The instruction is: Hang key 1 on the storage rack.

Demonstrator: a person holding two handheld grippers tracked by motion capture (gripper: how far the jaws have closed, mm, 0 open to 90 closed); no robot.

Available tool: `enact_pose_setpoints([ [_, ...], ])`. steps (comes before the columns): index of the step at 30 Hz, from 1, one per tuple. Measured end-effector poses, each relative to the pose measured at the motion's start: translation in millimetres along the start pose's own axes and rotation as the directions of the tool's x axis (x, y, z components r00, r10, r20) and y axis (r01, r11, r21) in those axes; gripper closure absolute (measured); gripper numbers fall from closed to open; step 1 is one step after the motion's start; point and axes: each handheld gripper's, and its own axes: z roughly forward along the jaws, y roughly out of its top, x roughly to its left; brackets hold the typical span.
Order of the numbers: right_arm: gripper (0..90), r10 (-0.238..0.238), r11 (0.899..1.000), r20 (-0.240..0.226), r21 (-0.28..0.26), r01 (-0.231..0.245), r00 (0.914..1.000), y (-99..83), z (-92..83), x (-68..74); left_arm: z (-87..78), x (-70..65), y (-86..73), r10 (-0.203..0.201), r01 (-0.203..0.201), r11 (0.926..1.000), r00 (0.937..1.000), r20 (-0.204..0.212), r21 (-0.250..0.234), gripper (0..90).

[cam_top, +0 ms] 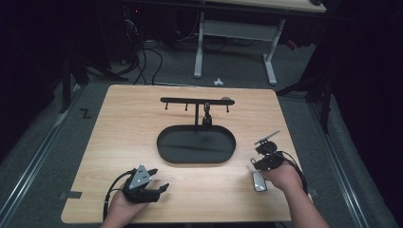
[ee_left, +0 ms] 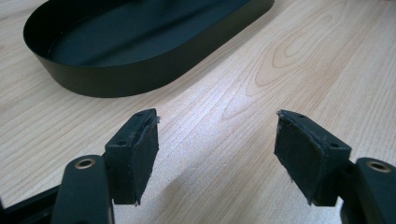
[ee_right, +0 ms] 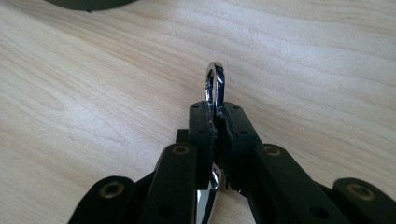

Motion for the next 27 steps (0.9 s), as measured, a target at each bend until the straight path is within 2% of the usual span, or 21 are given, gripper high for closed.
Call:
enact_pose_setpoints([
  [10, 84.1, 0.007, 0.999, 0.006, -0.043, -0.007, 1.0, 4.0, -24.7, 0.6, 0.1, -0.3, 0.1, 0.002, -0.002, 1.0, 1.0, 0.004, 0.0, 30.8],
  [27, 84.1, -0.012, 0.992, 0.041, -0.124, 0.017, 0.9991, 15.2, -70.8, 5.1, 0.1, -1.4, 0.5, 0.002, -0.002, 1.0, 1.0, 0.008, -0.003, 30.8],
])
